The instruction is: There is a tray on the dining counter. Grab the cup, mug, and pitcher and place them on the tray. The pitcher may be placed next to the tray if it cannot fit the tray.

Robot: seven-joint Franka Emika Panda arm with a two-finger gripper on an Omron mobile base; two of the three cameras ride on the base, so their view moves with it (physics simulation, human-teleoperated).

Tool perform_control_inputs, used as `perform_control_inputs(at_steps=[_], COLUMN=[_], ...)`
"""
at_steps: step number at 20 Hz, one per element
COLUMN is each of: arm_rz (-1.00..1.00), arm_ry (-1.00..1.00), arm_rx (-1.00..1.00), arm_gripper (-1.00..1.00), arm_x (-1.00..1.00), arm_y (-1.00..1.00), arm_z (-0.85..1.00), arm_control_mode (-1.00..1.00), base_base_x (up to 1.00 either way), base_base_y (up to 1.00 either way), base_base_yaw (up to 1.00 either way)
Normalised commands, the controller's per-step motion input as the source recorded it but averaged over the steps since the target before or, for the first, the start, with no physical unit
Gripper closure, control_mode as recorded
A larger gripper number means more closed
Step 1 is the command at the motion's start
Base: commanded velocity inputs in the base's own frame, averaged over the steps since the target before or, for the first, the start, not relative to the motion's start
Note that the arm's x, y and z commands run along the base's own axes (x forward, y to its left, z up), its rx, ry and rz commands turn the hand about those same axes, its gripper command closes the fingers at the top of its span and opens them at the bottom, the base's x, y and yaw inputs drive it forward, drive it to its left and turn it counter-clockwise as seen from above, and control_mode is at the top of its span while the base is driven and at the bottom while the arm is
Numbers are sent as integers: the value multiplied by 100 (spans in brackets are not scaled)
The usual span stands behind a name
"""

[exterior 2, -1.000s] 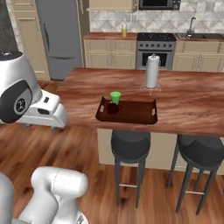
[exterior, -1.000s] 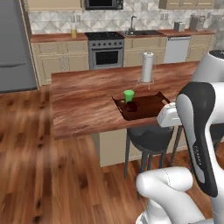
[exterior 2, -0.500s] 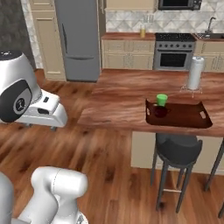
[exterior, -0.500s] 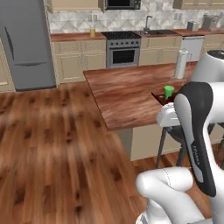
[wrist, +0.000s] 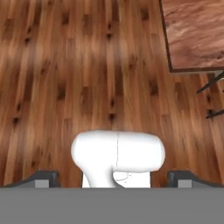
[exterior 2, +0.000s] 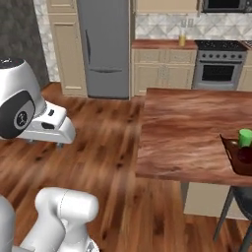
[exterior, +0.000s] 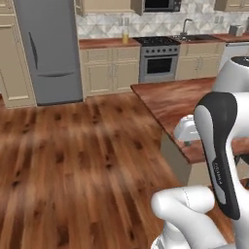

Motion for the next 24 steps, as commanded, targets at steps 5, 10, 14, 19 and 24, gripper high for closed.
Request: perform_control_inputs(at_steps=[5, 10, 14, 19, 24], arm_rz=[0, 0, 0, 0, 0], arm_ry=[0, 0, 0, 0, 0], arm_rx=[0, 0, 0, 0, 0], arm_gripper=[-100, -100, -100, -100, -100], arm_x=[0, 0, 0, 0, 0], arm_y=[0, 0, 0, 0, 0], arm_z=[0, 0, 0, 0, 0], arm_control_mode=[100, 100, 100, 100, 100], base_base_x=[77, 72, 69, 78, 99], base_base_y=[100, 100, 100, 98, 65], base_base_yaw=[-3, -4, -7, -11, -11])
